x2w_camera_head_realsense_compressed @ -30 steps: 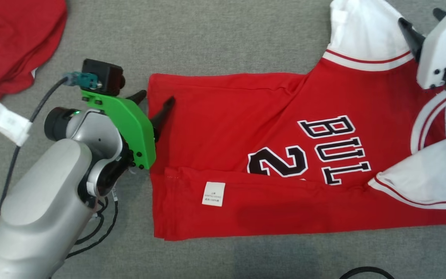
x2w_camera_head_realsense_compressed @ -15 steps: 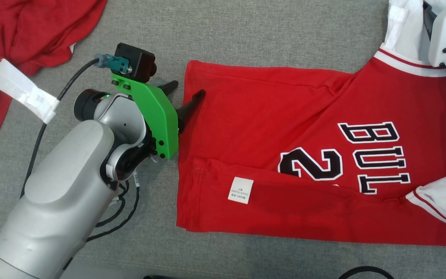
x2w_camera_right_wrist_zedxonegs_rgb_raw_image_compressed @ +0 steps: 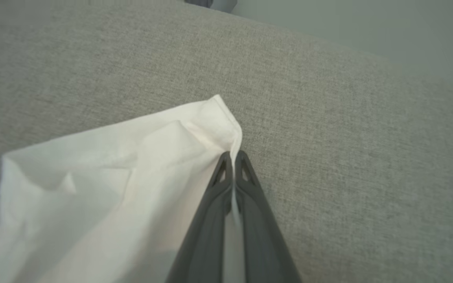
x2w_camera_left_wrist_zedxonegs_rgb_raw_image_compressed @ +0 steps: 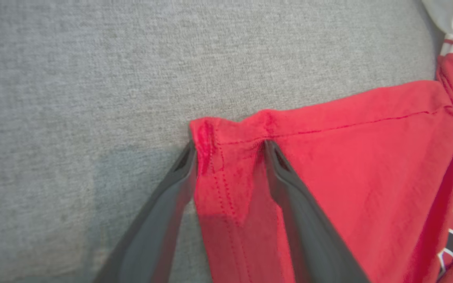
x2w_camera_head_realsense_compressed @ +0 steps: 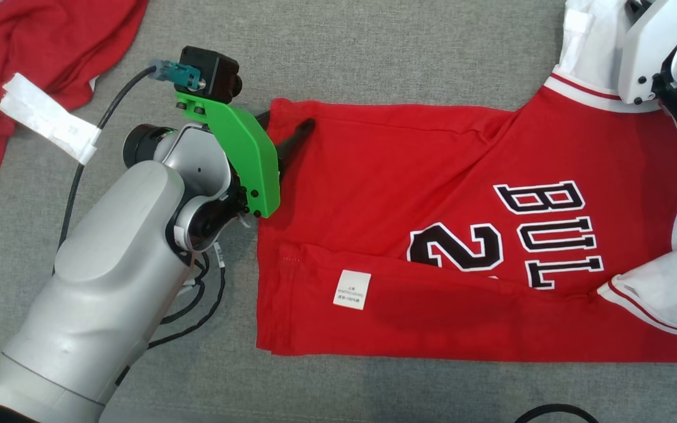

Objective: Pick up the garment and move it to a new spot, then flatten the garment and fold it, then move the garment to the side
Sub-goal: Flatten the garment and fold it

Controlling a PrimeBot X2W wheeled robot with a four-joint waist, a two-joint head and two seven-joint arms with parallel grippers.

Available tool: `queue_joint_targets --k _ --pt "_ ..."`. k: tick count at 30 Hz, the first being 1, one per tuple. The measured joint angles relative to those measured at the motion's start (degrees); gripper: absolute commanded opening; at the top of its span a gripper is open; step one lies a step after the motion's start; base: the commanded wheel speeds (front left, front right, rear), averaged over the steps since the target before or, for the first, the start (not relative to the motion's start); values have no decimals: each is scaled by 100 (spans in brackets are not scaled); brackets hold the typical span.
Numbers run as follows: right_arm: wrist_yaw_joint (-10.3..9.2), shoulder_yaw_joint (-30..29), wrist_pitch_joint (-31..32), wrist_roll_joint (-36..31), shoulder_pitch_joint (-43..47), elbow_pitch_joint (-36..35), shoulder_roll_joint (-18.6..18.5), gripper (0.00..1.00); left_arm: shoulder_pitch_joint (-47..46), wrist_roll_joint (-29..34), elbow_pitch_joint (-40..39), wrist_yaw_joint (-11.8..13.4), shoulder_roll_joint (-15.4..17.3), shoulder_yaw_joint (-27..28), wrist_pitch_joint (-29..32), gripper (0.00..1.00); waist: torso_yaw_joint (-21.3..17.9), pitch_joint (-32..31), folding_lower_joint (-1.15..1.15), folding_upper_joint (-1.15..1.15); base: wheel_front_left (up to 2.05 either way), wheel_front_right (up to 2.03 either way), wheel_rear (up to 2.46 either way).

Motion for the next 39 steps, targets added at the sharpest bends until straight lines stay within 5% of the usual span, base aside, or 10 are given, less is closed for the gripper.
queue_joint_targets --k 15,27,39 --pt "0 -86 -712 825 -133 -56 -80 0 -36 -186 -27 -51 203 449 -550 0 -347 -237 0 0 0 0 0" --pt "-1 527 -950 2308 1016 -2038 -681 0 847 -292 -846 65 744 687 -937 0 -717 -509 0 0 0 0 0" --pt "-2 -266 -1250 2908 4184 -4113 -905 0 3154 -550 -3219 1006 1435 1027 -1596 0 -1107 -953 -1 0 0 0 0"
